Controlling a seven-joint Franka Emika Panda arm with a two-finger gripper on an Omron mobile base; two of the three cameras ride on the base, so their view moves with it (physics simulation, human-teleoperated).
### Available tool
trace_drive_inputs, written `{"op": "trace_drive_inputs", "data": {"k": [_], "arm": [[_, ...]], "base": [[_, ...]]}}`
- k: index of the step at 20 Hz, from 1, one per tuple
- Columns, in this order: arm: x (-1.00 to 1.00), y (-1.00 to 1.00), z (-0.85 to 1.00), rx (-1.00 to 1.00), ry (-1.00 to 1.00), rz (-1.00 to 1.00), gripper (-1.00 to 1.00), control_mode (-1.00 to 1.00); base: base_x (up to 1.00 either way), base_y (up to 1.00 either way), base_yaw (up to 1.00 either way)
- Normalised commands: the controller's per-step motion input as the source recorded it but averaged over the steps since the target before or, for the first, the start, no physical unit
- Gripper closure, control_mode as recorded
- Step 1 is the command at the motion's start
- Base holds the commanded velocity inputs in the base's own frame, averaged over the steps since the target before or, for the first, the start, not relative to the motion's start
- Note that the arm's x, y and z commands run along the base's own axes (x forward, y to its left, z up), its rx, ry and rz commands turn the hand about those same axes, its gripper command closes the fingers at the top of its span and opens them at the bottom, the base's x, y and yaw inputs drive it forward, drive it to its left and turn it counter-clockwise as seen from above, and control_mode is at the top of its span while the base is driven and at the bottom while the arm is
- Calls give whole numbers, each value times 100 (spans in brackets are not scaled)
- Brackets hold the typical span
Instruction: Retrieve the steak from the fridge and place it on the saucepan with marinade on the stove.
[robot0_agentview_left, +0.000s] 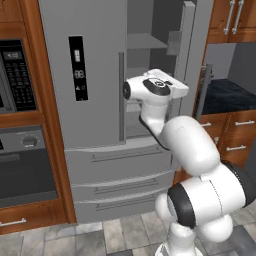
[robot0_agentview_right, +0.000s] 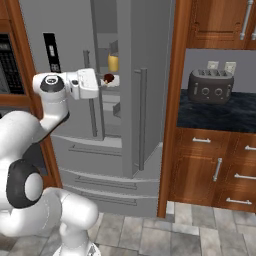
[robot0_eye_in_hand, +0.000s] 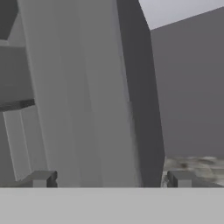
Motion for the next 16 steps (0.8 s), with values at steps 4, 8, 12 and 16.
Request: {"op": "trace_drive_inputs", "data": {"k": [4,8,12,16], "arm": [[41,0,0,0,0,-13,-100,-100],[32,0,-3,0,0,-15,-100,-100],[25,-2,-2,0,0,-15,-100,-100],[23,-27,-8,0,0,-7,-100,-100]], "base": [[0,0,0],[0,0,0],[0,0,0],[0,0,0]]}}
